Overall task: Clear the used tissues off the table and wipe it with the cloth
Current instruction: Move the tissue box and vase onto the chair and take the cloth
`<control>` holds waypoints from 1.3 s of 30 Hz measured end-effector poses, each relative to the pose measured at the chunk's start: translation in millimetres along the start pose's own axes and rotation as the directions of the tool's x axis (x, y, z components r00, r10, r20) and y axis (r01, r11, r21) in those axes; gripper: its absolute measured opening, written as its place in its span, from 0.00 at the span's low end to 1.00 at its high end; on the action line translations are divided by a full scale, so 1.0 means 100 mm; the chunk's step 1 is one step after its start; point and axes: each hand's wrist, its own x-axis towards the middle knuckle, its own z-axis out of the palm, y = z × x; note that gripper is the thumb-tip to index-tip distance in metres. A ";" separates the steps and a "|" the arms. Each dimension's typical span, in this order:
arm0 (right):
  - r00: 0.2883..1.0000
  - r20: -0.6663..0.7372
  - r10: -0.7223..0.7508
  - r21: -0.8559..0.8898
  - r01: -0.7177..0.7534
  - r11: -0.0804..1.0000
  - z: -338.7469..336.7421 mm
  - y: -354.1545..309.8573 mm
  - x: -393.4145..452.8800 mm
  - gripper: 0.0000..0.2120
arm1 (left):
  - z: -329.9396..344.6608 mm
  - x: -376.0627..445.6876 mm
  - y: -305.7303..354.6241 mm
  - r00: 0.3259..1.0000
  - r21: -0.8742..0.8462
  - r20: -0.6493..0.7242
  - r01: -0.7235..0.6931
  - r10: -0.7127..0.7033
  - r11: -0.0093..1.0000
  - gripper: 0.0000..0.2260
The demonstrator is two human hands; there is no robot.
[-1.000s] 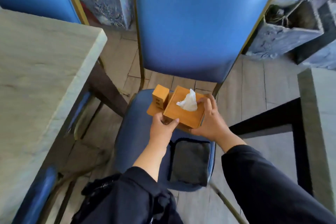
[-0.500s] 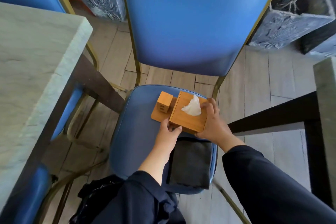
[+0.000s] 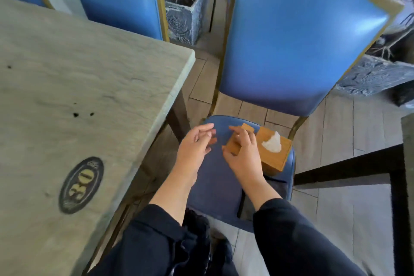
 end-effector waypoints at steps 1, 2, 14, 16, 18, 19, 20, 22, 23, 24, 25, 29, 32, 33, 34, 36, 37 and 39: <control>1.000 0.004 -0.021 0.033 0.021 0.999 0.09 -0.19 -0.03 0.21 | -0.18 -0.07 0.11 0.999 -0.026 -0.030 -0.029 0.028 0.999 0.11; 0.999 -0.001 -0.046 0.057 0.046 0.997 0.18 -0.39 -0.06 0.18 | -0.37 -0.15 0.22 0.997 -0.048 -0.062 -0.058 0.055 0.997 0.10; 0.952 0.067 -0.298 0.390 0.250 0.886 2.03 -2.81 -0.51 0.13 | -3.03 -0.90 0.89 0.906 -0.166 -0.381 -0.265 0.186 0.950 0.09; 0.943 0.107 -0.314 0.404 0.248 0.880 2.40 -3.09 -0.63 0.15 | -3.46 -0.95 0.92 0.882 -0.174 -0.430 -0.290 0.192 0.941 0.09; 0.931 0.146 -0.333 0.411 0.249 0.877 2.76 -3.33 -0.72 0.16 | -3.88 -0.96 0.93 0.861 -0.175 -0.471 -0.303 0.190 0.937 0.10; 0.925 0.158 -0.346 0.417 0.255 0.872 2.93 -3.44 -0.75 0.16 | -4.08 -0.96 0.94 0.852 -0.179 -0.490 -0.307 0.186 0.935 0.10; 0.920 0.169 -0.354 0.420 0.257 0.870 3.09 -3.54 -0.77 0.16 | -4.28 -0.95 0.93 0.843 -0.185 -0.506 -0.311 0.181 0.932 0.10; 0.910 0.200 -0.364 0.423 0.255 0.869 3.40 -3.71 -0.80 0.16 | -4.65 -0.91 0.94 0.825 -0.200 -0.537 -0.326 0.175 0.924 0.10; 0.907 0.214 -0.364 0.421 0.250 0.872 3.56 -3.77 -0.80 0.16 | -4.83 -0.88 0.94 0.815 -0.204 -0.551 -0.338 0.177 0.919 0.10; 0.904 0.225 -0.365 0.419 0.248 0.873 3.71 -3.84 -0.79 0.16 | -5.00 -0.84 0.95 0.805 -0.207 -0.565 -0.350 0.181 0.914 0.10; 0.898 0.238 -0.370 0.419 0.248 0.874 3.86 -3.90 -0.76 0.16 | -5.16 -0.80 0.94 0.794 -0.210 -0.580 -0.362 0.182 0.908 0.10; 0.863 0.301 -0.406 0.388 0.279 0.879 4.45 -4.15 -0.60 0.15 | -5.76 -0.60 0.90 0.755 -0.201 -0.630 -0.384 0.181 0.901 0.09; 0.826 0.358 -0.435 0.343 0.317 0.884 4.82 -4.38 -0.46 0.18 | -6.12 -0.45 0.90 0.736 -0.177 -0.650 -0.389 0.190 0.904 0.09; 0.818 0.368 -0.443 0.331 0.330 0.884 4.93 -4.45 -0.40 0.19 | -6.24 -0.38 0.90 0.730 -0.168 -0.656 -0.389 0.192 0.906 0.09; 0.809 0.378 -0.450 0.314 0.346 0.884 5.04 -4.53 -0.33 0.21 | -6.34 -0.32 0.91 0.725 -0.159 -0.662 -0.386 0.193 0.909 0.10; 0.791 0.399 -0.464 0.273 0.380 0.884 5.24 -4.68 -0.19 0.25 | -6.55 -0.17 0.92 0.707 -0.121 -0.680 -0.370 0.195 0.921 0.10; 0.782 0.408 -0.471 0.255 0.398 0.881 5.33 -4.75 -0.13 0.27 | -6.65 -0.10 0.93 0.697 -0.098 -0.690 -0.357 0.195 0.929 0.11; 0.768 0.427 -0.477 0.230 0.418 0.879 5.45 -4.91 -0.02 0.30 | -6.80 0.03 0.96 0.684 -0.068 -0.702 -0.342 0.198 0.937 0.15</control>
